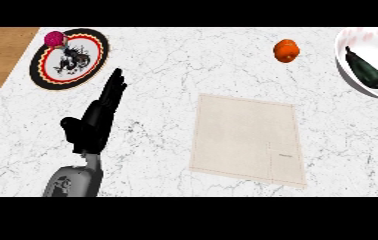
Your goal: Pick the eggplant from the placemat and place it in the bowl
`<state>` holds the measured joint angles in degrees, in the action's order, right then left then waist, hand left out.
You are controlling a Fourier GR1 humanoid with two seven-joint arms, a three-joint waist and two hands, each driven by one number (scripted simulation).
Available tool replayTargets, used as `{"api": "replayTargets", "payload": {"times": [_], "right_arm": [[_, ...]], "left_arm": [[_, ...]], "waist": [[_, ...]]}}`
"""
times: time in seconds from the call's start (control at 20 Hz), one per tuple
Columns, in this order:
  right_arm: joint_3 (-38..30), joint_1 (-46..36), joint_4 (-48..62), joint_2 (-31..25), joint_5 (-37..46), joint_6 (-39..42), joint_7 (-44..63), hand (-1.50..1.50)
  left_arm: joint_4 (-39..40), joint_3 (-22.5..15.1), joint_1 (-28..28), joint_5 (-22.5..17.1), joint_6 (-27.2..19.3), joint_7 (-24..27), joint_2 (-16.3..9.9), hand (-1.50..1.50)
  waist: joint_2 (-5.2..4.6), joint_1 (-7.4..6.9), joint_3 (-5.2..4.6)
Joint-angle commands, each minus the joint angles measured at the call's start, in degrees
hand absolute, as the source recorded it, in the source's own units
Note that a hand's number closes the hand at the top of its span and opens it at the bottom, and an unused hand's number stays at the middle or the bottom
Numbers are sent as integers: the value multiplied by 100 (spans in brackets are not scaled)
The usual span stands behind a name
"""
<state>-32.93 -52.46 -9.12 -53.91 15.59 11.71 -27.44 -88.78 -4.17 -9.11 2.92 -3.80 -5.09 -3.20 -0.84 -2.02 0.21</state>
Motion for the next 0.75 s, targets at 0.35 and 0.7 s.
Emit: {"api": "replayTargets", "payload": {"times": [0.35, 0.7], "right_arm": [[-406, 932, 115, -266, -510, 1318, -637, -150], [-355, 1451, -125, -373, -617, 1799, -824, -150]], "left_arm": [[-156, -49, -7, 29, -47, -181, 81, 0], [-187, -64, 289, 64, -49, 87, 125, 0]], "waist": [[-15, 8, 12], [47, 101, -7]]}}
